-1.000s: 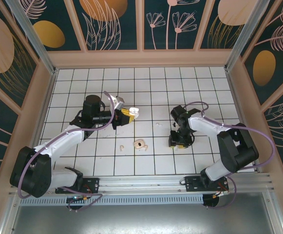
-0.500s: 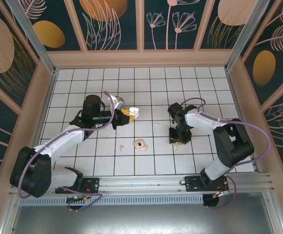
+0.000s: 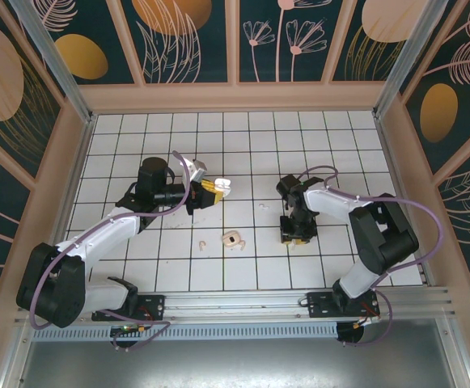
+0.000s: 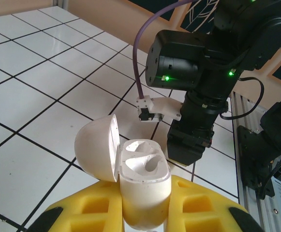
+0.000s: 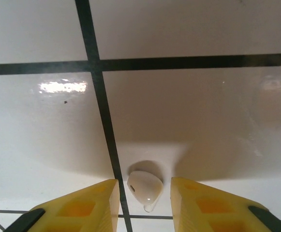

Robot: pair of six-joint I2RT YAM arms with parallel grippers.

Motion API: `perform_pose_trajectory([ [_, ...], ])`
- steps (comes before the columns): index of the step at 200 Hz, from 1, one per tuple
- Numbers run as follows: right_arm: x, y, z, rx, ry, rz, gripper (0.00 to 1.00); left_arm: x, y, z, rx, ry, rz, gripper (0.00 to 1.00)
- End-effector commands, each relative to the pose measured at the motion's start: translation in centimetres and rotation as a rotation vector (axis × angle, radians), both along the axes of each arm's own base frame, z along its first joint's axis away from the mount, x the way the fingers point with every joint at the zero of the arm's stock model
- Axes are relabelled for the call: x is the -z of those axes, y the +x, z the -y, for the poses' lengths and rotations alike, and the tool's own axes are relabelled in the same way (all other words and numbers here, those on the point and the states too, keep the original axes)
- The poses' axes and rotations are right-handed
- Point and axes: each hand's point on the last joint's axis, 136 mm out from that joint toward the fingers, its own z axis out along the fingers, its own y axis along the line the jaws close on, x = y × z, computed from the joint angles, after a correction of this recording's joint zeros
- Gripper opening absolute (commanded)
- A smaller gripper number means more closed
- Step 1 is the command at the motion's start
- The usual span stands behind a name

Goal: Insert wireless bluetooth earbuds into charging case

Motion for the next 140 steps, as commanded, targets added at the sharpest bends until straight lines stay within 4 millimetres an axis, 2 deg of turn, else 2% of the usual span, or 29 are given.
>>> perform_pose_trajectory([
  [1, 0.8, -0.6, 0.2, 0.016, -0.023, -0.020, 0.34, -0.9, 0.4, 0.3, 0.005, -0.003, 0.028, 0.13],
  [93, 1.1, 0.4, 0.5, 0.023, -0.040, 0.038, 0.25, -0.8, 0.5, 0.3, 0.001, 0.000, 0.025, 0.13],
  [140, -0.4, 1.8, 0.3, 0.031, -0.014, 0.138, 0.21, -0.2, 0.9, 0.3, -0.019, 0.003, 0.021, 0.13],
])
